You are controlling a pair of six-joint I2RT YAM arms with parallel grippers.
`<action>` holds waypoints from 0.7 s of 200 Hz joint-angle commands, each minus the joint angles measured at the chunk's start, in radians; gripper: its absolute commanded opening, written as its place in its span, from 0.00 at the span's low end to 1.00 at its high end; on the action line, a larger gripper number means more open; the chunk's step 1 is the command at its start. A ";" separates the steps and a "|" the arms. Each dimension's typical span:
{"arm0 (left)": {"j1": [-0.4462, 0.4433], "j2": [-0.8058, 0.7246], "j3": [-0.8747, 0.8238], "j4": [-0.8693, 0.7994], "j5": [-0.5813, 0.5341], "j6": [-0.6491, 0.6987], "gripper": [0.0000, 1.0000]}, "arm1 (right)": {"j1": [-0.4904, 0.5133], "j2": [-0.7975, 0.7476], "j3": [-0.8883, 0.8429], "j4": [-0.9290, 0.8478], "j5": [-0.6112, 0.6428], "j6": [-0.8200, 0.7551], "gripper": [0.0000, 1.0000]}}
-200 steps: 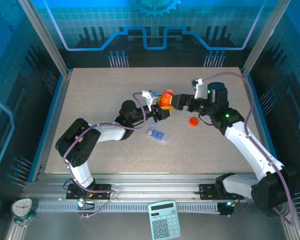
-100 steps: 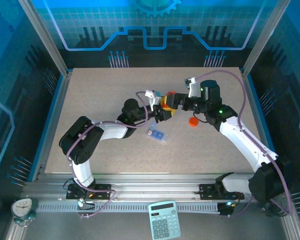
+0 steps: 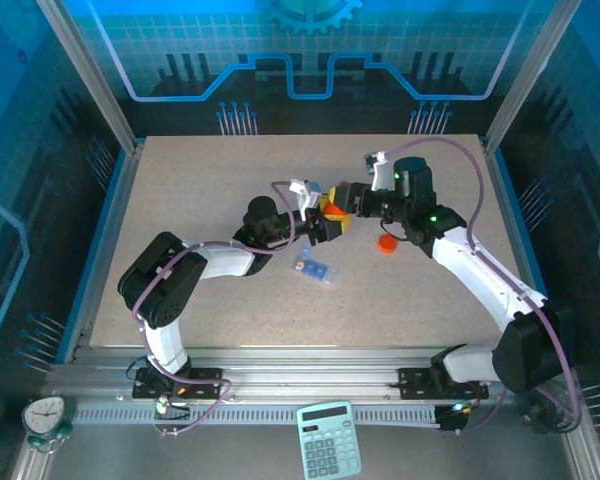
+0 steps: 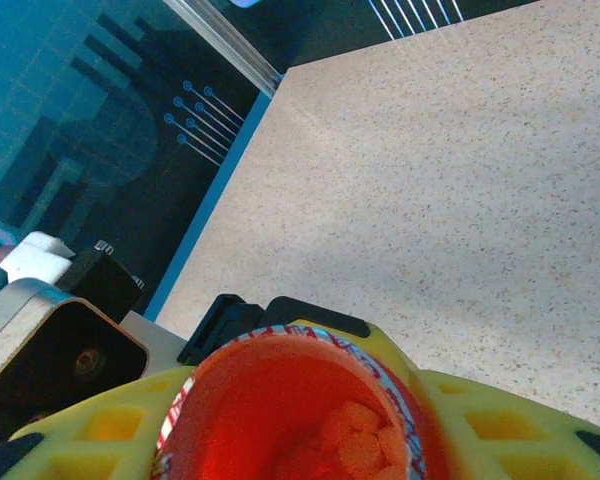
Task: Sort the pills into containers
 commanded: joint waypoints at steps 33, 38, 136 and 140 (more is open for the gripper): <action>-0.006 -0.036 0.006 0.055 0.020 0.005 0.33 | -0.058 -0.024 -0.084 0.184 -0.082 0.205 0.35; -0.006 -0.038 0.005 0.052 0.022 0.006 0.33 | -0.058 -0.026 -0.085 0.185 -0.083 0.207 0.35; -0.003 -0.037 0.012 0.046 0.045 -0.006 0.18 | -0.070 -0.069 -0.085 0.146 -0.074 0.205 0.71; -0.003 -0.038 0.013 0.045 0.045 -0.006 0.18 | -0.076 -0.075 -0.083 0.140 -0.074 0.202 0.74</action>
